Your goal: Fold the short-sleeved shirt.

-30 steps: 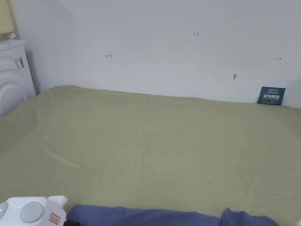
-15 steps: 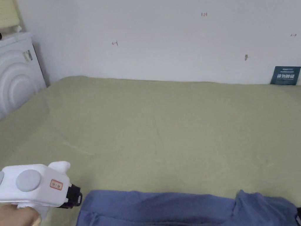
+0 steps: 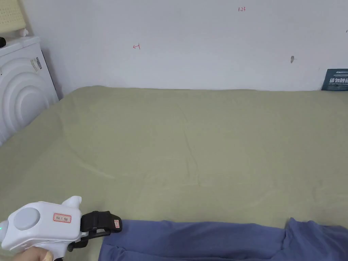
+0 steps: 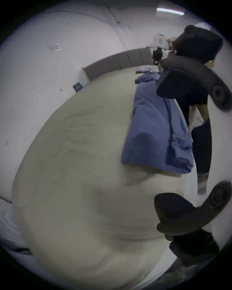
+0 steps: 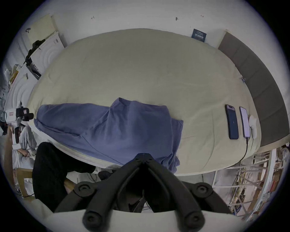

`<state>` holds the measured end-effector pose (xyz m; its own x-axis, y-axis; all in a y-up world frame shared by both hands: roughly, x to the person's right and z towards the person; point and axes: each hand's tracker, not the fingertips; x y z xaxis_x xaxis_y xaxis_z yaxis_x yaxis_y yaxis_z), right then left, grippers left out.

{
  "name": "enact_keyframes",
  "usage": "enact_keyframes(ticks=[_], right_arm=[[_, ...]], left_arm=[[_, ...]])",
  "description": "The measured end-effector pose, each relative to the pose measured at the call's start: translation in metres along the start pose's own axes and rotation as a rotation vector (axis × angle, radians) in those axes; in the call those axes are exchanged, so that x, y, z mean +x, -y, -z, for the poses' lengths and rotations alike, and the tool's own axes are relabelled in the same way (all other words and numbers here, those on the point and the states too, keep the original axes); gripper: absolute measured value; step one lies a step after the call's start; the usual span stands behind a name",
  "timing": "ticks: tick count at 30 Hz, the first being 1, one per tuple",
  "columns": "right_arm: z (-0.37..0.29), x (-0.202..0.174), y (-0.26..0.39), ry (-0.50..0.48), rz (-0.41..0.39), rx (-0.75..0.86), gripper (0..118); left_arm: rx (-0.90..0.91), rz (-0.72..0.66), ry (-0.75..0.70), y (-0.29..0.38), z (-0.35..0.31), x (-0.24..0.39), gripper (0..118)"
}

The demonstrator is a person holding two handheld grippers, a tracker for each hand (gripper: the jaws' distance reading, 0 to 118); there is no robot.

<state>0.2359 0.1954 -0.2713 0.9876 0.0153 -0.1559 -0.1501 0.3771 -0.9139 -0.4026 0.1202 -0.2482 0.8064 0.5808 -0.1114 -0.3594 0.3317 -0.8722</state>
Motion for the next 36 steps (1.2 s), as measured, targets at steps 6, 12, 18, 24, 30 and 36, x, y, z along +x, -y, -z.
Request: enact_keyframes(ticks=[6, 12, 18, 24, 30, 36], right_arm=[[-0.001, -0.001, -0.004, -0.015, -0.012, 0.002, 0], [0.006, -0.005, -0.003, -0.049, -0.008, -0.012, 0], [0.014, -0.007, -0.002, -0.071, -0.006, -0.017, 0], [0.005, -0.002, -0.002, -0.08, -0.009, 0.009, 0], [0.0, 0.004, -0.004, -0.083, 0.01, 0.038, 0], [0.004, 0.009, 0.0, -0.1, 0.026, 0.041, 0]], left_arm=[[-0.115, -0.066, 0.18, 0.017, 0.039, -0.01, 118], [-0.021, -0.137, 0.296, 0.018, 0.032, -0.026, 100], [0.006, -0.145, 0.164, 0.022, 0.033, -0.021, 7], [0.065, 0.062, 0.241, 0.016, 0.002, 0.048, 7], [0.029, 0.272, 0.372, 0.026, 0.017, 0.153, 7], [-0.084, 0.308, 0.392, 0.026, 0.095, 0.202, 7]])
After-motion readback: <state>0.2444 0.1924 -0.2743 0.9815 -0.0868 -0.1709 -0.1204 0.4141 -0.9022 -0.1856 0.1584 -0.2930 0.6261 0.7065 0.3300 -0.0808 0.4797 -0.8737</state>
